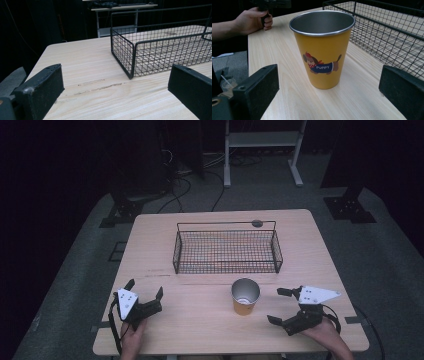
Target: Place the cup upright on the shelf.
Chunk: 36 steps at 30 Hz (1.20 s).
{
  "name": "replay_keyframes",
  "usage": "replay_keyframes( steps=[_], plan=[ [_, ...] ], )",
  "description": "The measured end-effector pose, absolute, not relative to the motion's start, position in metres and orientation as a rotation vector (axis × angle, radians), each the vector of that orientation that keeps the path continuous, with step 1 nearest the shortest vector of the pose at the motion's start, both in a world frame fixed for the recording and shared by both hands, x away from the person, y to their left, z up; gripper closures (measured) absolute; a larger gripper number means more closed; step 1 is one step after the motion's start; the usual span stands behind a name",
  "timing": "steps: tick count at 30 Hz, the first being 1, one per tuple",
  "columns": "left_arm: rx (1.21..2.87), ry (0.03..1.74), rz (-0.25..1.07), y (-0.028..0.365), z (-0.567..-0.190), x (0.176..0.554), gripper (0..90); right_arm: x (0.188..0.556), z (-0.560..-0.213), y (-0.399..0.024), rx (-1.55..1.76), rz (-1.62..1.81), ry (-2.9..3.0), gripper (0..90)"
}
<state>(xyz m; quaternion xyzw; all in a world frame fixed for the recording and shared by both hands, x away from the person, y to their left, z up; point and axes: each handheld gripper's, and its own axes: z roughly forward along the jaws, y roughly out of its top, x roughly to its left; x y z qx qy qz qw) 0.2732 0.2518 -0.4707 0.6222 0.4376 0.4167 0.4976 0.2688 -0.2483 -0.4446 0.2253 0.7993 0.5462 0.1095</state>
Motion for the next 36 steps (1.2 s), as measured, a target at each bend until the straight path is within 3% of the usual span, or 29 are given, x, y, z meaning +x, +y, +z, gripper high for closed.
replay_keyframes(
  steps=[36],
  plan=[
    [1.506, 1.056, 1.008, 0.252, -0.471, 0.273, 0.0, 0.292, -0.443, -0.202, 0.630, 1.574, 2.429, 0.0]
  ],
)
